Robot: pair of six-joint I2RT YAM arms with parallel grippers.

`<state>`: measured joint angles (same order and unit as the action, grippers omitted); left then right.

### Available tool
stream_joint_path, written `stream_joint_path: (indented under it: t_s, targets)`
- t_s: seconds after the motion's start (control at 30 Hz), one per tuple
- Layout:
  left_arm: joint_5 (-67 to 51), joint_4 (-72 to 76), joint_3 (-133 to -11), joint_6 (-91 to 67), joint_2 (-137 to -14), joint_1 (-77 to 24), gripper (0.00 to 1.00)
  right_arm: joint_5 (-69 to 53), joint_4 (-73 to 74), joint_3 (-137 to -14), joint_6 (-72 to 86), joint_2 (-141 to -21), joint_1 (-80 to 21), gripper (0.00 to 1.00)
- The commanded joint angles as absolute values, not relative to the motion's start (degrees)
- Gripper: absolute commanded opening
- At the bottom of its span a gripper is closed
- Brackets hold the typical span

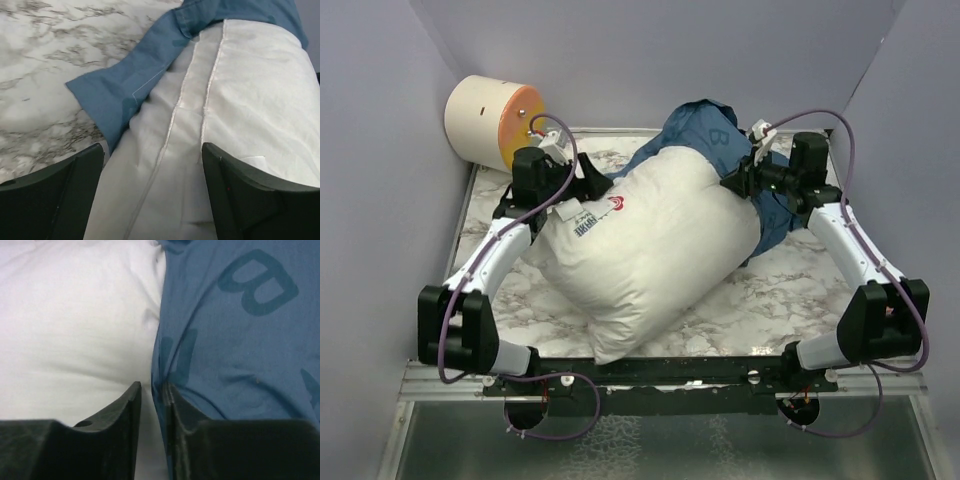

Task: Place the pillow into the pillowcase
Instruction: Stuff the pillow into the pillowcase.

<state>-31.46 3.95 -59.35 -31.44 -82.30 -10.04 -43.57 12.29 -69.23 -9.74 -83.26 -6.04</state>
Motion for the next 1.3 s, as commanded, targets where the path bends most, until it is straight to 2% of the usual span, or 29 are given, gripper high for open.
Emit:
stream_joint_path:
  t_s: [0.0,0.13,0.3,0.4,0.5,0.57,0.9,1.1,1.27]
  targets:
    - [-12.1,-1.1,-62.1,-18.4,-70.3,-10.6,0.88,-35.9,15.2,-65.9,-19.0,-76.0,-6.8,0.32]
    - [-14.9,-3.1,-63.5,-17.8,-65.2,-10.6,0.87,-37.2,15.7,-66.2,-22.1,-71.7,-6.9,0.49]
    - [-22.2,-1.5,-62.9,-23.6,-62.0,-13.3,0.79,-33.5,16.0,-67.3,-26.2,-69.2,-6.9,0.60]
    - [-20.9,-0.8,-63.8,-24.6,-62.4,-20.7,0.73,-30.2,17.9,-69.1,-28.2,-70.9,-7.0,0.61]
    - [-17.9,-1.3,-66.6,-24.0,-66.8,-29.4,0.57,-26.8,18.3,-70.4,-28.7,-73.4,-7.5,0.61]
    - [-15.5,-3.4,-69.1,-22.9,-71.1,-33.6,0.54,-24.5,17.7,-71.2,-28.4,-75.1,-8.2,0.61]
    - [-11.7,-7.0,-77.1,-18.8,-86.9,-35.5,0.56,-13.0,16.0,-73.6,-30.1,-81.9,-16.7,0.60]
    - [-11.4,-6.9,-74.9,-18.5,-90.4,-35.5,0.56,2.9,8.4,-71.5,-34.7,-86.1,-18.9,0.59]
    - [-10.4,-5.8,-71.7,-18.0,-91.9,-35.4,0.48,10.5,1.5,-69.3,-39.9,-87.6,-18.9,0.53]
